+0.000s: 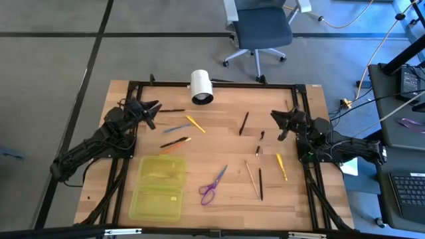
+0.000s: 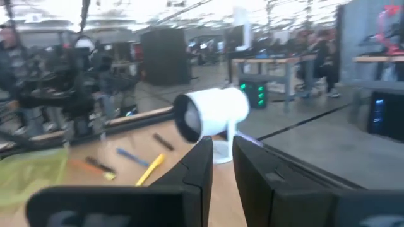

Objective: Pick & place school supplies into a supply box
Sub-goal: Put the black pen into the yellow supply box

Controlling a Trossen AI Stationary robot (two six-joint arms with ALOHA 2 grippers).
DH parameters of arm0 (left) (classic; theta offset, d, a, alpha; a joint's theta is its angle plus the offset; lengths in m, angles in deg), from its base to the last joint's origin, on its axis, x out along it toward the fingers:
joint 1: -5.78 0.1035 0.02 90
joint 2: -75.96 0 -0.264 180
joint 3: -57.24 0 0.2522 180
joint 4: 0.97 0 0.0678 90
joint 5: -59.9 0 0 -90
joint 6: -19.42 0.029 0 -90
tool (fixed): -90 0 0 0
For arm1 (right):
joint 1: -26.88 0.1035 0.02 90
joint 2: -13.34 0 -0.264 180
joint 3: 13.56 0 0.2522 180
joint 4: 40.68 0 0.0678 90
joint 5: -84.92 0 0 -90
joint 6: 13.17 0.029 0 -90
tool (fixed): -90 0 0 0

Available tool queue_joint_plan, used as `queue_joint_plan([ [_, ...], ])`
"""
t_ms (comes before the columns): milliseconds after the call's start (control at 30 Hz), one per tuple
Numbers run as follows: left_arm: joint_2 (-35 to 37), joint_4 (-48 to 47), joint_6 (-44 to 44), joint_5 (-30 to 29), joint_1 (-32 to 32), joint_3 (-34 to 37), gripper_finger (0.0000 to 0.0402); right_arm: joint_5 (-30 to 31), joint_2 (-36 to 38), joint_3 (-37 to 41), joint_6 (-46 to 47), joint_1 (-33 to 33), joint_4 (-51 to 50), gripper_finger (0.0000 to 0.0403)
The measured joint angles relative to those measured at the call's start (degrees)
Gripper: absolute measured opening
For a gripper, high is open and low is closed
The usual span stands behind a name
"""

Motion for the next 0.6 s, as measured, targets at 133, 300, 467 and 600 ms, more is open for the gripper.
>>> queue_joint_plan([
  [133, -1.6, 3.7, -2.4, 3.3, 0.0, -1.1, 0.0132, 1.0, 0.0, 0.0, 0.0, 0.0, -0.1, 0.0067],
  [300, -10.2, 1.4, -1.9, 5.7, 0.0, -7.1, 0.0122, 1.0, 0.0, 0.0, 0.0, 0.0, -0.2, 0.0067],
  [467, -26.9, -6.6, 0.7, 3.4, 0.0, -17.2, 0.0116, 1.0, 0.0, 0.0, 1.5, 0.0, -0.2, 0.0067],
  [600, -41.9, -15.4, 1.3, -1.8, 0.0, -27.5, 0.0111, 1.0, 0.0, 0.0, 1.4, 0.0, -0.1, 0.0067],
])
